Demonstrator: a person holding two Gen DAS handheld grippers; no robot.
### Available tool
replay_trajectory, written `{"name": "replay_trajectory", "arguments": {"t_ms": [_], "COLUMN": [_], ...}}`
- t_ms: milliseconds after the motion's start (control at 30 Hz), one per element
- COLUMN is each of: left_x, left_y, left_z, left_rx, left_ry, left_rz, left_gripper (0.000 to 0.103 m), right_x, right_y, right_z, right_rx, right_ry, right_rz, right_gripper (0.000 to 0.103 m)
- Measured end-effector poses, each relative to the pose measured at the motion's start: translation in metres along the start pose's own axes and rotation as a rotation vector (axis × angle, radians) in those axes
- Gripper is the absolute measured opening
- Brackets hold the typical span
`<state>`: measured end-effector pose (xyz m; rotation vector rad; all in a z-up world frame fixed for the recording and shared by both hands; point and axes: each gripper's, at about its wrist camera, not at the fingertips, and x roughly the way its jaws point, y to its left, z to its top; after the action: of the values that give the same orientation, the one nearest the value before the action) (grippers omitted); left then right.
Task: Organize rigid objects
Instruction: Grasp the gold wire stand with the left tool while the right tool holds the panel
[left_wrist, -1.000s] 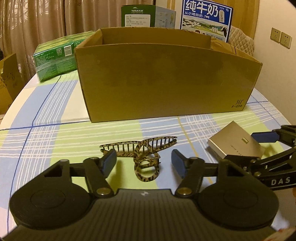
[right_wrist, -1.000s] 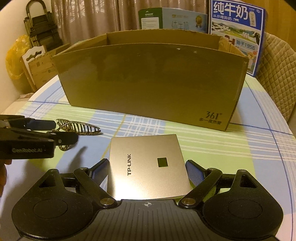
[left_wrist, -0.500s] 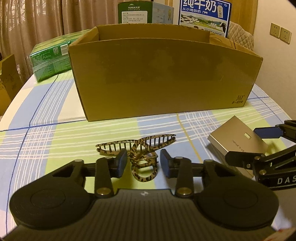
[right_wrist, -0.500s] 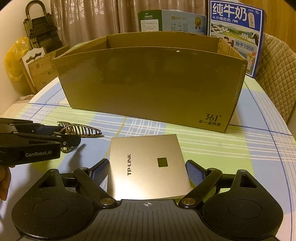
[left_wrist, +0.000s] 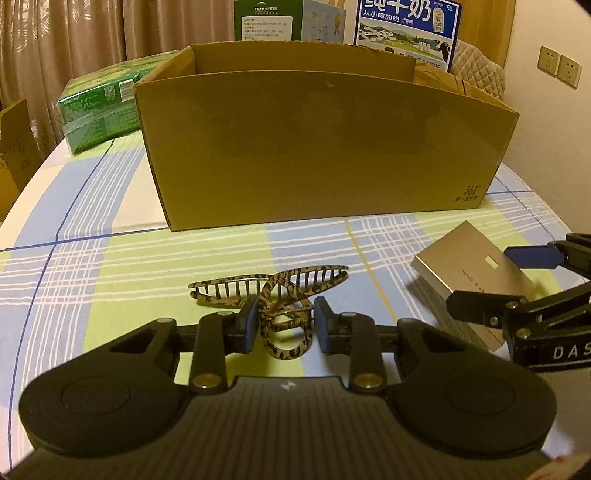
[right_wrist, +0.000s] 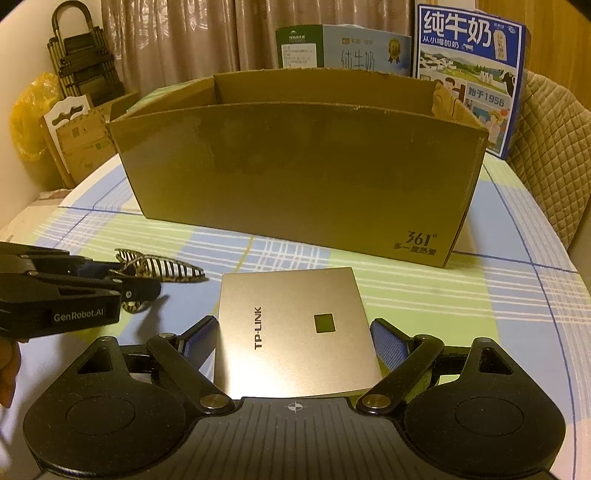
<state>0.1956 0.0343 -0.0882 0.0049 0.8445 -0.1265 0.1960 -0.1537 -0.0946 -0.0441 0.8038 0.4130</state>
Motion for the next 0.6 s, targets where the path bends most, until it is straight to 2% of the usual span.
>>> {"name": "replay_trajectory", "arguments": {"t_ms": [267, 600], "left_x": [-0.022, -0.067], "left_y": [-0.011, -0.025], "left_z": [0.002, 0.002], "left_rx": [0.014, 0.013], "left_ry": [-0.019, -0.044], "left_rz": [-0.010, -0.013], "left_gripper": [0.025, 0.025], "right_x": [-0.022, -0.061], "right_y": [0.001, 0.001], "right_z": [0.005, 0.011], "right_rx": [-0.003, 0.008], "right_ry": [-0.024, -0.069], "right_rz": [-0.008, -0.018], "right_gripper": [0.086, 0.086]}}
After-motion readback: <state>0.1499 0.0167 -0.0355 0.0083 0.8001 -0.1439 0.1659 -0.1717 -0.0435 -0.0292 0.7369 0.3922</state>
